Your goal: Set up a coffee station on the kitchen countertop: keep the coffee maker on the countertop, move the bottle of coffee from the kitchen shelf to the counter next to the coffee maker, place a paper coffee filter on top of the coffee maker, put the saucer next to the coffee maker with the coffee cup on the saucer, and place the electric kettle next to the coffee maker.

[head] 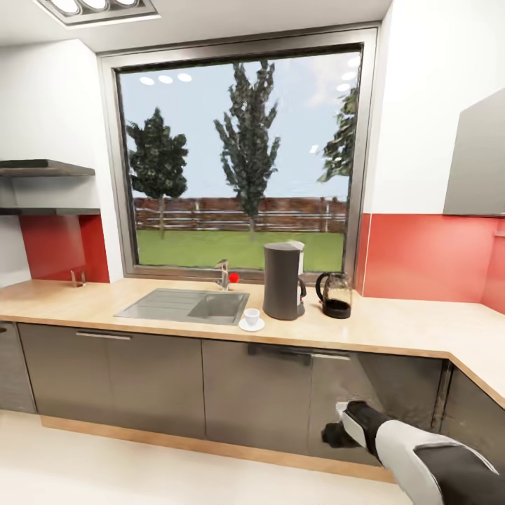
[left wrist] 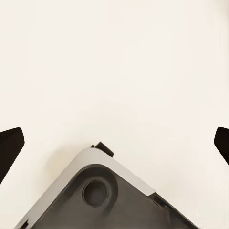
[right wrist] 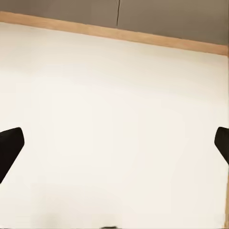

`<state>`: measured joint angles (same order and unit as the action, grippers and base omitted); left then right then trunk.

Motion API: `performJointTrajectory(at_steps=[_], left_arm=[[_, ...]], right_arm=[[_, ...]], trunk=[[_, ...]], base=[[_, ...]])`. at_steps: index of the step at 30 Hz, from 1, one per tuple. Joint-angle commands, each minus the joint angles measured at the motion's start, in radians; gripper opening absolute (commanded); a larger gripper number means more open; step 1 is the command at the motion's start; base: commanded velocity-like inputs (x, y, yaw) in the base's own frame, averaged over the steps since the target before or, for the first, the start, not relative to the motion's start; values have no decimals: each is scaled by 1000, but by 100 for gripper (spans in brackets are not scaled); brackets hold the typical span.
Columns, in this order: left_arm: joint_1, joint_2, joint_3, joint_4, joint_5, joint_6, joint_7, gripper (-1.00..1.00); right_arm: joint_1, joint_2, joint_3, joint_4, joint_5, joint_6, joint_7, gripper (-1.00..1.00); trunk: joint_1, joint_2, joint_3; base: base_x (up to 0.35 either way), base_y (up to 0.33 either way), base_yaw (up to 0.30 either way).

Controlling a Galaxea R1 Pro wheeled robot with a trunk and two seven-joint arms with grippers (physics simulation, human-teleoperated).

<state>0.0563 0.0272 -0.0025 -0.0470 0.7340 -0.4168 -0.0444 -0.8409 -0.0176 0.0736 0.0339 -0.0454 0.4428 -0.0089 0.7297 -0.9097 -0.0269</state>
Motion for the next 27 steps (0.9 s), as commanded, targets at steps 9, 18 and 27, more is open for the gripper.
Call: performJointTrajectory(at_steps=[9,18,27], left_arm=[[0,-49,-1,-71,7,-2,-8,100],[0,-49,-2,-91,5,2,-7,100],[0,-46,5,-101,13,-3,-7,100]], right_arm=[[451,-1,6,3,200,-419,25,100],[542,-2,6,3,204,-554,27,100],[548,-8,5,-1,208,-618,30,100]], trunk=[[0,-1,-1],[0,-1,-1],[0,-1,-1]], base=[[0,0,0],[0,0,0],[0,0,0]])
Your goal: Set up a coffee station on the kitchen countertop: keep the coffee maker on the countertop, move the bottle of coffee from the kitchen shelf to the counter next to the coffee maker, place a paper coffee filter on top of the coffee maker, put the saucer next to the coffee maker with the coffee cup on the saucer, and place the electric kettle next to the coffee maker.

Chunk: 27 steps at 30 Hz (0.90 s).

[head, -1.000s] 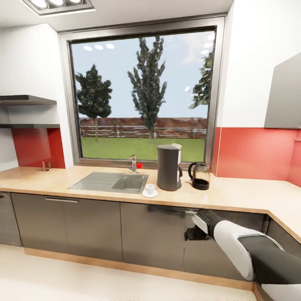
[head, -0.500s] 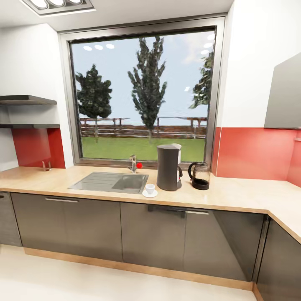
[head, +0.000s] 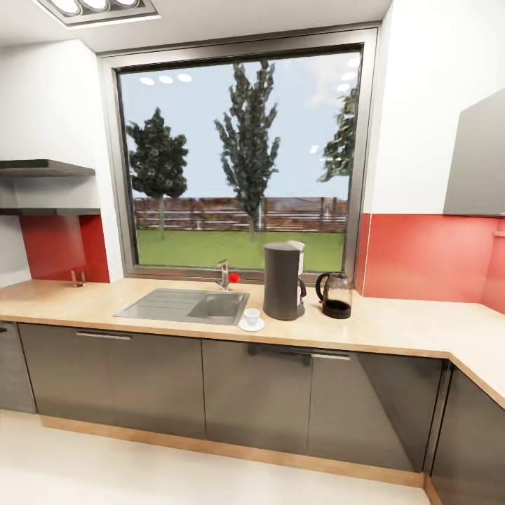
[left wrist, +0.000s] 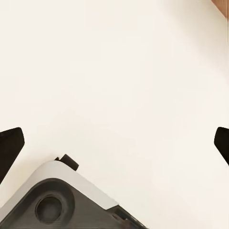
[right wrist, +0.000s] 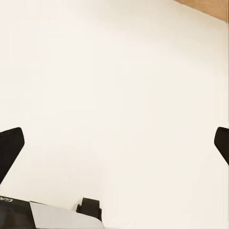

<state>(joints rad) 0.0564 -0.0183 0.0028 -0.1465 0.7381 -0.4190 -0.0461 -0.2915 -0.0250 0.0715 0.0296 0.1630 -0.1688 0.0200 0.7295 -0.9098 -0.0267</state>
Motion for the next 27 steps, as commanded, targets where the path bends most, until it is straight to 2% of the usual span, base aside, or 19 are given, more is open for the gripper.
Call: performJointTrajectory(at_steps=[1,4,6,9,14,16,18,19,21,24,27], left_arm=[[0,0,0,-7,6,0,-2,100],[0,1,-4,-28,1,5,3,100],[0,1,-8,-32,0,8,4,100],[0,-2,-15,-30,0,5,4,100],[0,-5,-41,-28,-9,0,3,100],[0,-5,-45,-27,-9,-5,3,100],[0,-7,-47,-21,-9,-31,0,100],[0,-7,-48,-16,-9,-37,-1,100],[0,-8,-48,4,-10,-55,-2,100],[0,-9,-49,17,-11,-64,-3,100],[0,-9,-50,21,-12,-67,-3,100]], right_arm=[[-2,-6,7,3,-3,-11,1,100],[-2,-26,-1,3,-15,-26,2,100],[-2,-31,-15,5,-67,-65,3,100],[-2,-33,-22,6,-118,-92,5,100],[0,-38,-24,7,-139,-84,41,100],[7,-41,-23,7,-138,-46,91,100],[25,-42,-22,7,-97,15,181,100],[28,-41,-21,7,-81,25,196,100],[36,-38,-21,7,-20,60,242,100],[46,-34,-21,7,17,84,265,100],[51,-33,-21,7,27,91,271,100]], trunk=[[0,-1,-1],[0,-1,-1],[0,-1,-1],[0,-1,-1],[0,-1,-1],[0,-1,-1],[0,-1,-1],[0,-1,-1],[0,-1,-1],[0,-1,-1],[0,-1,-1]], base=[[0,0,0],[0,0,0],[0,0,0],[0,0,0],[0,0,0],[0,0,0],[0,0,0],[0,0,0],[0,0,0],[0,0,0],[0,0,0]])
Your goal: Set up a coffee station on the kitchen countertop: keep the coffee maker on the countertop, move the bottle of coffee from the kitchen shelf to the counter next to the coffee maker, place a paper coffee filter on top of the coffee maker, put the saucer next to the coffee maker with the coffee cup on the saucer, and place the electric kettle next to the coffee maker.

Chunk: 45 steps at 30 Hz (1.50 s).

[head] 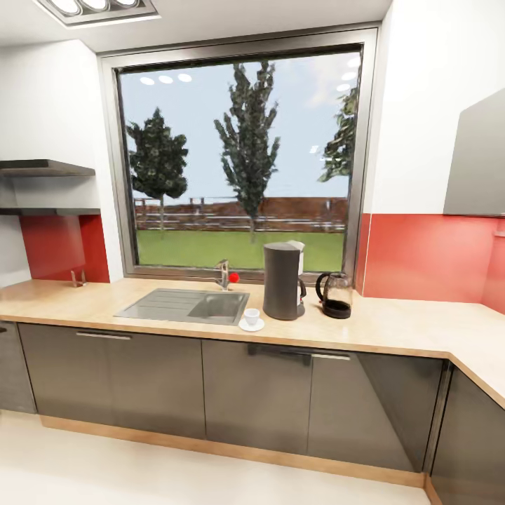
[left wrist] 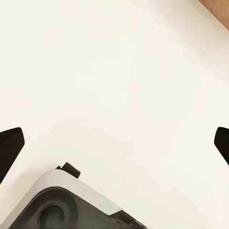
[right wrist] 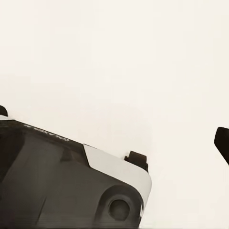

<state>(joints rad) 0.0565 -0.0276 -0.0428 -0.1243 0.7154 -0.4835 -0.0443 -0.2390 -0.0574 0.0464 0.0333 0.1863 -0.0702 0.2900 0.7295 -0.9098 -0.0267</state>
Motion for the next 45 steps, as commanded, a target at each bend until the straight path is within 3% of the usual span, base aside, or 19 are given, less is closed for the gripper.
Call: performJointTrajectory(at_steps=[1,11,34,45], left_arm=[[0,0,-5,0,10,-2,-5,100],[0,1,-5,3,11,-3,-5,100],[0,0,-5,3,11,-3,-5,100],[0,1,-5,3,10,-1,-6,100]], right_arm=[[-1,0,4,3,7,-6,2,100],[3,-7,4,3,9,-19,0,100],[4,-9,4,3,7,-38,-6,100],[4,6,-5,2,3,-50,-13,100]], trunk=[[0,-1,-1],[0,-1,-1],[0,-1,-1],[0,-1,-1]], base=[[0,0,0],[98,69,0],[257,225,0],[124,293,0]])
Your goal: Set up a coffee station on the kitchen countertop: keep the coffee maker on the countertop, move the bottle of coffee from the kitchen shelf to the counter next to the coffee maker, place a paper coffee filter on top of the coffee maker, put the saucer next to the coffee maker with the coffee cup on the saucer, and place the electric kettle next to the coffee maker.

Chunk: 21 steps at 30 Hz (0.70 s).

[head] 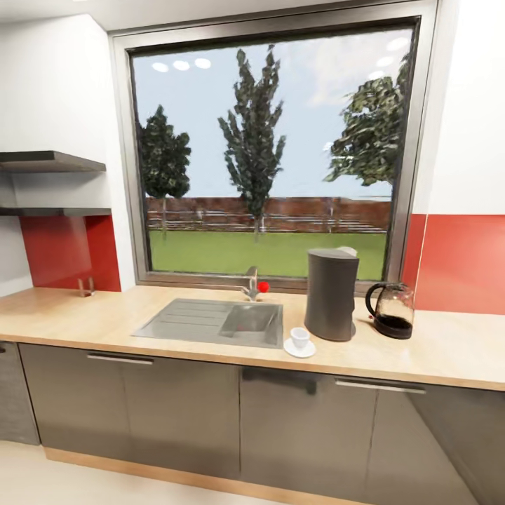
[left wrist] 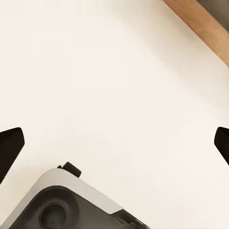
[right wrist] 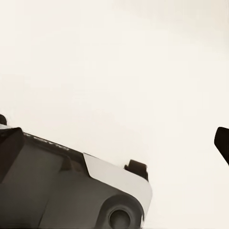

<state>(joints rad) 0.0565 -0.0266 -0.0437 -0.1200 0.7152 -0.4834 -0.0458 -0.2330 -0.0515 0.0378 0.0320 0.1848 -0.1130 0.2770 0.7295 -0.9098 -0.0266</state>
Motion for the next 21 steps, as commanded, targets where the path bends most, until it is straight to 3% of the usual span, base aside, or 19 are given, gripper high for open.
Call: performJointTrajectory(at_steps=[1,8,14,21], left_arm=[[0,0,-4,-1,11,-1,-5,100],[0,1,-5,0,11,2,-5,100],[0,1,-6,0,12,4,-5,100],[0,1,-8,0,12,3,-5,100]], right_arm=[[-2,0,2,3,-2,-8,0,100],[-2,-2,1,3,-92,-8,13,100],[-2,-2,1,3,-102,-9,13,100],[-2,-2,1,3,-103,-11,12,100]], trunk=[[0,-1,-1],[0,-1,-1],[0,-1,-1],[0,-1,-1]], base=[[8,328,0],[35,330,0],[162,298,0],[298,166,0]])
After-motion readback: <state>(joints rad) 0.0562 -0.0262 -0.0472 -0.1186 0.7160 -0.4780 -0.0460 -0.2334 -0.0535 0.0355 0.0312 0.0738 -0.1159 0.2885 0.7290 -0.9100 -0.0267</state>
